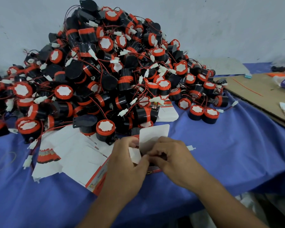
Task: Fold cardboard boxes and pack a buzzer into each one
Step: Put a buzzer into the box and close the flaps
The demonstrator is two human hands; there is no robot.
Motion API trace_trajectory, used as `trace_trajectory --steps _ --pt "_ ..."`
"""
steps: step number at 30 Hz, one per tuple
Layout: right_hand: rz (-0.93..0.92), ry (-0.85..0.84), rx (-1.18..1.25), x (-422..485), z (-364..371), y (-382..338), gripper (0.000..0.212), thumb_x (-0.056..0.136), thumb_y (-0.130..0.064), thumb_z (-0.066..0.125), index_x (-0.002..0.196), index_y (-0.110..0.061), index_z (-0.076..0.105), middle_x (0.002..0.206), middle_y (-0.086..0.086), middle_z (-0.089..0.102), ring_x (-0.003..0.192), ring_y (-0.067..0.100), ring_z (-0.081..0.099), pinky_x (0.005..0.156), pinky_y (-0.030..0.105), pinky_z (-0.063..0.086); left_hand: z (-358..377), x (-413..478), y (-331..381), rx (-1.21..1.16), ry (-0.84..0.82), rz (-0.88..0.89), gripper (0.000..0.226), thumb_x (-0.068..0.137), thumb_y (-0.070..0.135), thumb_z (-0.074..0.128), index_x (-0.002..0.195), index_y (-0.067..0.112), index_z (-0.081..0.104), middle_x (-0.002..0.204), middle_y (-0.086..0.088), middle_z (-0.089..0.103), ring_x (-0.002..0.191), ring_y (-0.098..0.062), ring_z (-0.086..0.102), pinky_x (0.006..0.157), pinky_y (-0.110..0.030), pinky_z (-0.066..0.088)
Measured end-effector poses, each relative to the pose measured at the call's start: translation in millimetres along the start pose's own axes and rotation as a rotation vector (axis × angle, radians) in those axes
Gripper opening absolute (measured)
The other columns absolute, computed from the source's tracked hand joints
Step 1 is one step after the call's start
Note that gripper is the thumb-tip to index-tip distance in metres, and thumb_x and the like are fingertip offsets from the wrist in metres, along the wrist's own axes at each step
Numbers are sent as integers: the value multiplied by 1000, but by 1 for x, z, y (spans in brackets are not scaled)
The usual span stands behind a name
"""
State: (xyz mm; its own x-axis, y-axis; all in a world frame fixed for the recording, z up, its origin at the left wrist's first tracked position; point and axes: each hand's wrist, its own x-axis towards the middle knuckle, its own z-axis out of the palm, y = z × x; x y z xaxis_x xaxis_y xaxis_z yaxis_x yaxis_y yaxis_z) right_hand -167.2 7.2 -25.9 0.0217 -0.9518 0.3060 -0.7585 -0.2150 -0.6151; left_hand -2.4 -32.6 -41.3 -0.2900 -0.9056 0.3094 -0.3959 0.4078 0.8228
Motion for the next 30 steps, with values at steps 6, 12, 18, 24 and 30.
trace_trajectory --steps 6,12,18,24,30 --pt "-42 -108 -96 -2 -2 -1 26 95 -30 67 73 -19 76 97 -8 52 98 11 45 83 23 39 1 -11 0 -272 125 -86 47 79 13 81 107 42 57 98 16 68 89 -2 69 68 -13 54" --pt "-112 -211 -152 -10 -8 1 25 97 -18 57 77 -14 70 109 -6 49 101 14 42 89 28 35 3 -16 2 183 -5 357 34 97 37 51 107 16 75 106 10 59 96 -4 56 85 -15 44" --pt "56 -95 230 -17 -48 19 22 100 -14 62 108 -25 77 130 -19 61 123 2 57 100 22 48 6 -11 0 269 -72 297 31 98 38 52 91 19 76 104 13 48 94 -5 49 81 -15 38" --pt "573 181 482 -13 -47 43 21 103 -4 52 100 -12 72 90 9 74 76 19 66 68 25 56 10 -5 -4 249 -50 226 17 93 30 65 96 20 78 105 15 46 99 4 48 81 0 35" --pt "498 39 720 -9 -34 40 19 91 -6 72 108 -7 66 86 9 72 66 17 66 62 25 54 11 2 -7 160 -46 150 13 90 22 70 99 20 79 112 18 43 106 5 48 81 -4 42"
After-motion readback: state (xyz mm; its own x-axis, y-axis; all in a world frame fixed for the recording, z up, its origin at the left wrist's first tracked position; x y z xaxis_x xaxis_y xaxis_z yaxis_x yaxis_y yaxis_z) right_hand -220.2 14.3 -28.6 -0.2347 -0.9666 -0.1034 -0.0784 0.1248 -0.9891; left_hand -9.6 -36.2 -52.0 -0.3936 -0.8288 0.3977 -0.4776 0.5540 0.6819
